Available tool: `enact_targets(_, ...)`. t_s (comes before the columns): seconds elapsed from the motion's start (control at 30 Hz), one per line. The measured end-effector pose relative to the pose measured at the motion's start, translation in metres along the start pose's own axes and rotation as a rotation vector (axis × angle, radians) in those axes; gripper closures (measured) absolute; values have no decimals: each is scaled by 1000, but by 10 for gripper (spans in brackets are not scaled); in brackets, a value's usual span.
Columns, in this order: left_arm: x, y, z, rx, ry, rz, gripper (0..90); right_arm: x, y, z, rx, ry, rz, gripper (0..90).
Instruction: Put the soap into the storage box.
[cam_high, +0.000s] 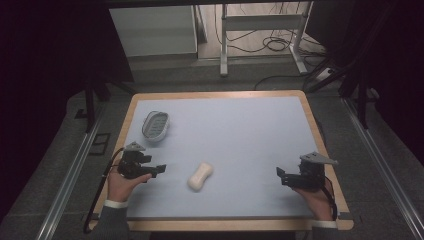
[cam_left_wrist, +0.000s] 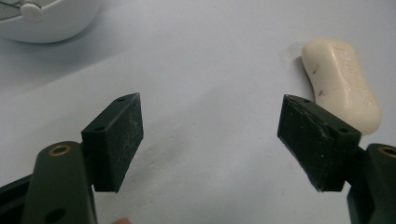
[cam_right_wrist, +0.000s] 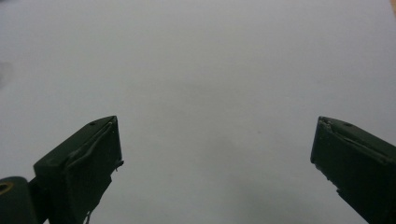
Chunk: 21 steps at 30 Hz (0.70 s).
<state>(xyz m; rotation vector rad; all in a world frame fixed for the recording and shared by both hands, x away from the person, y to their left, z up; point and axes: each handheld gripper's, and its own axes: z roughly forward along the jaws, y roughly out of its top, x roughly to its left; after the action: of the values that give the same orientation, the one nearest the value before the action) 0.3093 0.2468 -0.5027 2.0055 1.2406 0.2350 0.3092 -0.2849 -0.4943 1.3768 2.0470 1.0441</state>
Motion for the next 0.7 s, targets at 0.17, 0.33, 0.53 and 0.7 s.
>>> enact_targets(0.17,-3,-1,-1,-16,11,-1,253,-9,-1,0,9,-10,10,25)
enact_targets(0.33,-6,-3,-1,-13,18,-2,246,-14,-4,0,16,-21,17,37)
enact_targets(0.53,-8,-5,-3,-16,1,3,241,-17,-5,-4,4,-27,36,47)
enact_targets(0.7,-8,-4,-3,-16,1,0,233,-16,-5,-5,-14,-53,21,57)
